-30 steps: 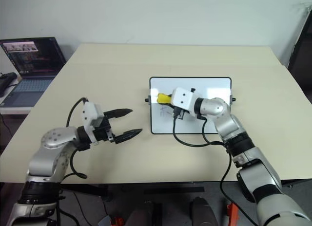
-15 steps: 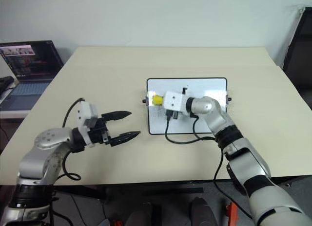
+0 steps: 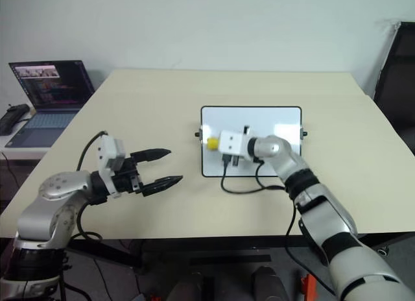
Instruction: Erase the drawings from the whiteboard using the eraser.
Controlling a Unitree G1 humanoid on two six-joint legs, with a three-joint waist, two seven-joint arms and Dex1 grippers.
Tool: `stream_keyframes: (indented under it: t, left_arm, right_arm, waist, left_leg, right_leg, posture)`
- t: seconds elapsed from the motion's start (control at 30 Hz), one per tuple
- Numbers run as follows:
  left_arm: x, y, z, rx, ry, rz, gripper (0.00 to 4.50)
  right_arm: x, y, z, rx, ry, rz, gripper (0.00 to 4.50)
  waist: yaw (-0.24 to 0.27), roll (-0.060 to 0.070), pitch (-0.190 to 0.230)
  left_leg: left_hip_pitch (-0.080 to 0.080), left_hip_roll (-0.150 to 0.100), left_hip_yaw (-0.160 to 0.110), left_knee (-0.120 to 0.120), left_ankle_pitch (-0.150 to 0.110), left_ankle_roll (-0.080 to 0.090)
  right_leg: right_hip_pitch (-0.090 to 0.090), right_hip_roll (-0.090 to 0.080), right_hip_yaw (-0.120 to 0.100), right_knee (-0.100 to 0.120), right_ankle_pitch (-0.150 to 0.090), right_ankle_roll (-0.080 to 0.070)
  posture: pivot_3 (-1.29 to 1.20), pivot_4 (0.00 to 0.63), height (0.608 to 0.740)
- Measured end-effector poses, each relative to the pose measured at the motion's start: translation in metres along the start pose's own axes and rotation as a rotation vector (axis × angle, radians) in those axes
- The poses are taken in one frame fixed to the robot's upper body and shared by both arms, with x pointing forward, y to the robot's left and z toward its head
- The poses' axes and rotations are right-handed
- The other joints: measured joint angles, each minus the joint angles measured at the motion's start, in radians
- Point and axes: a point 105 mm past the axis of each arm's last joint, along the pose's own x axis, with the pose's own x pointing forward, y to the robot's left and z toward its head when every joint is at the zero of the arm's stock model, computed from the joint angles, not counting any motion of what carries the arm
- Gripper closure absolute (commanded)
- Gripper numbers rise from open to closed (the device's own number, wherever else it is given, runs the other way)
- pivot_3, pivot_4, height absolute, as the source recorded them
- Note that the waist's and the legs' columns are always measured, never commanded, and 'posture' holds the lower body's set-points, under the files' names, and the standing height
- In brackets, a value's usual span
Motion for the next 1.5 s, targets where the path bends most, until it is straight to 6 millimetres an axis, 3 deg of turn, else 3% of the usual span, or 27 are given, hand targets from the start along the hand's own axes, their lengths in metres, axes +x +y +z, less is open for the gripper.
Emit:
stream_keyframes:
  t: [0.07,0.17,0.33,0.43,0.57,0.67,0.8,0.93,1.1,1.5]
  left_arm:
    - [0.000,0.001,0.001,0.003,-0.002,0.000,0.00]
    - [0.002,0.003,0.006,0.019,-0.012,-0.003,0.00]
    - [0.007,0.007,0.013,0.031,-0.026,-0.022,0.00]
    - [0.012,0.012,0.025,0.060,-0.049,-0.032,0.00]
    - [0.017,0.013,0.030,0.072,-0.052,-0.067,0.00]
    - [0.017,0.013,0.029,0.069,-0.040,-0.086,0.00]
    - [0.018,0.016,0.021,0.051,-0.014,-0.094,0.00]
    - [0.019,0.020,0.017,0.051,0.001,-0.099,0.00]
    - [0.016,0.025,0.014,0.047,0.021,-0.095,0.00]
    - [0.012,0.027,0.012,0.058,0.044,-0.099,0.00]
  right_arm:
    - [-0.002,-0.010,0.000,0.000,-0.003,-0.043,3.81]
    - [-0.005,-0.006,0.003,-0.004,-0.035,-0.022,3.81]
    - [-0.026,0.027,0.004,0.151,-0.129,0.133,3.81]
    - [-0.071,0.023,0.012,0.281,-0.168,0.209,3.81]
    - [-0.148,-0.017,0.020,0.344,-0.154,0.130,3.81]
    - [-0.189,-0.019,-0.011,0.424,-0.018,0.054,3.81]
    - [-0.224,0.006,-0.055,0.533,0.167,0.016,3.81]
    - [-0.257,0.010,-0.071,0.552,0.270,-0.056,3.81]
    - [-0.275,0.007,-0.072,0.537,0.307,-0.093,3.82]
    - [-0.283,0.001,-0.070,0.513,0.312,-0.111,3.82]
  waist:
    - [0.001,-0.001,0.000]
    - [-0.001,-0.001,0.000]
    - [0.001,0.000,0.001]
    - [0.013,0.004,0.004]
    - [0.023,0.005,0.005]
    - [0.025,0.004,0.004]
    - [0.021,0.004,0.005]
    - [0.017,0.004,0.005]
    - [0.017,0.004,0.005]
    - [0.020,0.004,0.005]
  left_leg:
    - [-0.002,-0.001,0.000,-0.003,0.000,-0.001]
    - [-0.004,-0.001,0.001,-0.005,-0.002,-0.003]
    - [-0.010,-0.001,0.000,-0.005,-0.004,-0.006]
    - [-0.036,-0.001,-0.005,0.000,-0.004,-0.006]
    - [-0.041,-0.003,-0.005,-0.002,-0.006,-0.007]
    - [-0.041,-0.003,-0.001,-0.002,-0.009,-0.007]
    - [-0.041,-0.003,0.002,-0.002,-0.010,-0.006]
    - [-0.038,-0.002,0.006,-0.001,-0.010,-0.006]
    - [-0.037,-0.002,0.008,0.000,-0.010,-0.006]
    - [-0.037,-0.002,0.008,0.000,-0.010,-0.006]
  right_leg:
    - [0.001,0.000,-0.001,-0.002,-0.001,0.000]
    - [0.001,0.001,-0.001,-0.002,-0.002,0.001]
    - [-0.004,0.001,-0.003,-0.002,-0.004,0.006]
    - [-0.027,-0.001,-0.005,0.002,0.001,0.005]
    - [-0.031,-0.001,-0.007,-0.003,0.000,0.006]
    - [-0.030,0.000,-0.007,-0.004,-0.003,0.006]
    - [-0.030,0.000,-0.005,-0.004,-0.003,0.006]
    - [-0.030,0.000,-0.001,-0.002,-0.004,0.006]
    - [-0.029,0.001,0.000,-0.002,-0.004,0.008]
    - [-0.029,0.001,0.001,-0.002,-0.004,0.007]
  posture:
    - [0.00,0.150,0.740]
    - [0.00,0.150,0.740]
    - [0.00,0.150,0.740]
    - [0.00,0.150,0.740]
    - [0.00,0.150,0.740]
    - [0.00,0.150,0.740]
    - [0.00,0.150,0.740]
    - [0.00,0.150,0.740]
    - [0.00,0.150,0.740]
    - [0.00,0.150,0.740]
